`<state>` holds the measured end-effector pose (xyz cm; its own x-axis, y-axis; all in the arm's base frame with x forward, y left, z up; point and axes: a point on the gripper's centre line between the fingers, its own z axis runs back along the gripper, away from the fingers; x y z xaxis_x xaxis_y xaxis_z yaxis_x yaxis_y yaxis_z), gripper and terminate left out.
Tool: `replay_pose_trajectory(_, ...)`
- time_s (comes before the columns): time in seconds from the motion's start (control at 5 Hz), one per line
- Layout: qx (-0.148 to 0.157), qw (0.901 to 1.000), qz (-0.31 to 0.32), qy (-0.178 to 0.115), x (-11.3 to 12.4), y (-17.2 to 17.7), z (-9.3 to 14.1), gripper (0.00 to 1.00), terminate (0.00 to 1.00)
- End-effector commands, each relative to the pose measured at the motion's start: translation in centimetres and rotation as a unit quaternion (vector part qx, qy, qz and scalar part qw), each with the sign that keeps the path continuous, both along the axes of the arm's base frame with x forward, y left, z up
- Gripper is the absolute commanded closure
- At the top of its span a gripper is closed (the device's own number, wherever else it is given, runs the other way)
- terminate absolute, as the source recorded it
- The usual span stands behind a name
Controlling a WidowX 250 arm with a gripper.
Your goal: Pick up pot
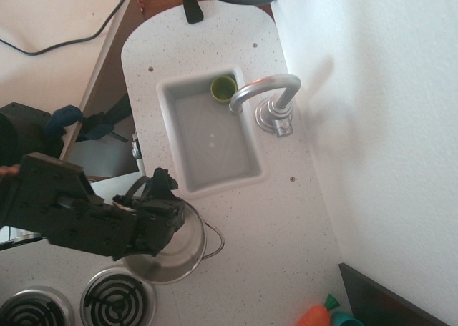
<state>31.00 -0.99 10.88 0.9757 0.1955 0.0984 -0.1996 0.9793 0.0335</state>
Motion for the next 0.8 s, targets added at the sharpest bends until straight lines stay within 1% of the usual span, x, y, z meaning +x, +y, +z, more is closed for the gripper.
replay_pose_trajectory(0.0, -0.009, 0.9999, -0.005, 0.006, 0.3, -0.1, -0.8, 0.00, 0.00)
replay_pose_trajectory(0.4, -0.008, 0.9992, 0.009, 0.039, -1.3, 0.4, -1.4, 0.00, 0.00)
replay_pose_trajectory(0.6, 0.015, 0.9952, 0.041, 0.088, -2.9, 1.4, -2.8, 0.00, 0.00)
